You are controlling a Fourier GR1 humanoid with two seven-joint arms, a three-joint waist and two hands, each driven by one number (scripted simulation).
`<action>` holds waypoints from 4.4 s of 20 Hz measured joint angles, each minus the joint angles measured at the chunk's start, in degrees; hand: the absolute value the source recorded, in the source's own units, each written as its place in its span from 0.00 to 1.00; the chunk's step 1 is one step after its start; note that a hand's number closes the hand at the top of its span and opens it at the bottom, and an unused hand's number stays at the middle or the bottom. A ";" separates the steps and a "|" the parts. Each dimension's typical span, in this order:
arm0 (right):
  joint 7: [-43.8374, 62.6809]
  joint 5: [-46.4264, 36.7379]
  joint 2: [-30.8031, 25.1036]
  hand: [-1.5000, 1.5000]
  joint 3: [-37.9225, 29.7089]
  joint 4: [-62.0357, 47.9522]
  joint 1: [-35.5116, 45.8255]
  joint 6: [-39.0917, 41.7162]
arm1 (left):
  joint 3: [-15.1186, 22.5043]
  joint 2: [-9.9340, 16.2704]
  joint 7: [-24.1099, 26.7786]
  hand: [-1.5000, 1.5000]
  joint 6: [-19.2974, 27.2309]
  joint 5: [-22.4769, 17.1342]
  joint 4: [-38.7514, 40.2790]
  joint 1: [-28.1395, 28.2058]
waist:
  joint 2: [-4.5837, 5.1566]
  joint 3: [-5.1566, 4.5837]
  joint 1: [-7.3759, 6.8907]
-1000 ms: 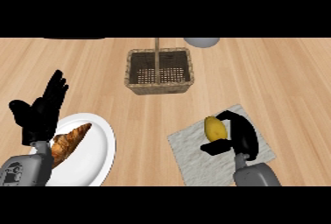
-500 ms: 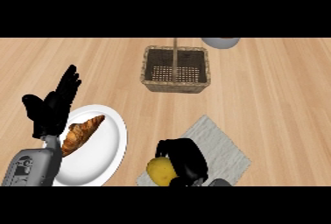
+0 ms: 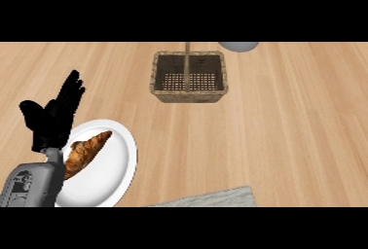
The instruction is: Pick the lemon from the placemat and place it in the basket
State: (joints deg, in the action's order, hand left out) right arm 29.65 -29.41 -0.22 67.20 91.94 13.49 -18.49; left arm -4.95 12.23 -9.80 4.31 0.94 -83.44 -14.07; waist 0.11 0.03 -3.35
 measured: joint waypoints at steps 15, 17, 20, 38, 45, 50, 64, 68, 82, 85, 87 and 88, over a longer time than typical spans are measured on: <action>9.88 -5.69 -1.81 1.00 2.17 5.70 12.27 -16.96 | -1.12 0.21 0.00 0.50 0.38 -0.04 0.94 0.65 | -0.73 -0.20 1.96; 13.51 -5.06 -1.40 1.00 -0.54 9.08 16.10 -16.79 | -1.04 0.23 -0.07 0.50 0.42 0.13 1.05 0.46 | -0.72 -0.21 1.88; 19.16 -2.67 -0.64 1.00 -6.24 13.42 22.21 -16.69 | -1.12 0.32 0.31 0.50 0.31 0.17 1.32 0.47 | -0.70 -0.24 1.66; 30.55 12.11 0.03 1.00 -28.95 -16.49 69.47 -14.31 | -0.84 0.11 0.94 0.50 -0.60 0.00 0.68 0.87 | -0.12 -0.24 0.40; 26.98 18.93 0.20 1.00 -29.95 -31.17 75.13 -14.00 | -0.76 0.13 0.25 0.50 -0.59 0.19 -0.69 1.17 | 0.19 -0.19 0.68; 22.54 22.22 0.22 1.00 -29.60 -38.63 74.96 -13.52 | -1.51 0.36 -0.10 0.50 -0.57 -0.08 -0.27 0.42 | 0.28 -0.16 1.04; 4.13 23.51 -1.98 1.00 -31.17 -52.00 73.59 -5.34 | -1.64 -0.18 -0.07 0.50 -0.09 0.55 -0.14 0.84 | 0.08 -0.23 1.74; -0.41 15.75 -4.13 1.00 -23.82 -54.31 76.23 -1.81 | -1.88 0.09 -0.02 0.50 -0.48 0.25 -0.47 1.21 | 0.09 -0.20 1.76; -6.63 6.29 -0.52 1.00 -23.91 -68.21 83.46 2.26 | -2.36 0.00 0.29 0.50 -0.62 0.23 -0.07 0.38 | 0.30 -0.13 1.69; -7.22 6.35 -0.17 1.00 -24.39 -70.84 83.90 6.79 | -2.57 0.13 0.21 0.50 -0.74 0.12 0.11 0.06 | 0.36 -0.13 1.57; -8.13 6.47 -0.06 1.00 -24.80 -72.32 83.62 9.23 | -2.23 -0.29 0.95 0.50 -0.68 0.44 0.63 0.34 | 0.41 -0.14 1.49; -8.26 6.57 0.00 1.00 -24.91 -72.80 83.52 10.13 | -2.10 -0.39 0.88 0.50 -0.74 0.46 1.07 -0.32 | 0.49 -0.15 1.37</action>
State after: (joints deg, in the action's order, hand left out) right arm 21.38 -22.84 -0.23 42.29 19.14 97.01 -8.36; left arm -7.05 11.85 -8.92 3.58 1.40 -82.37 -14.39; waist 0.60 -0.12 -1.98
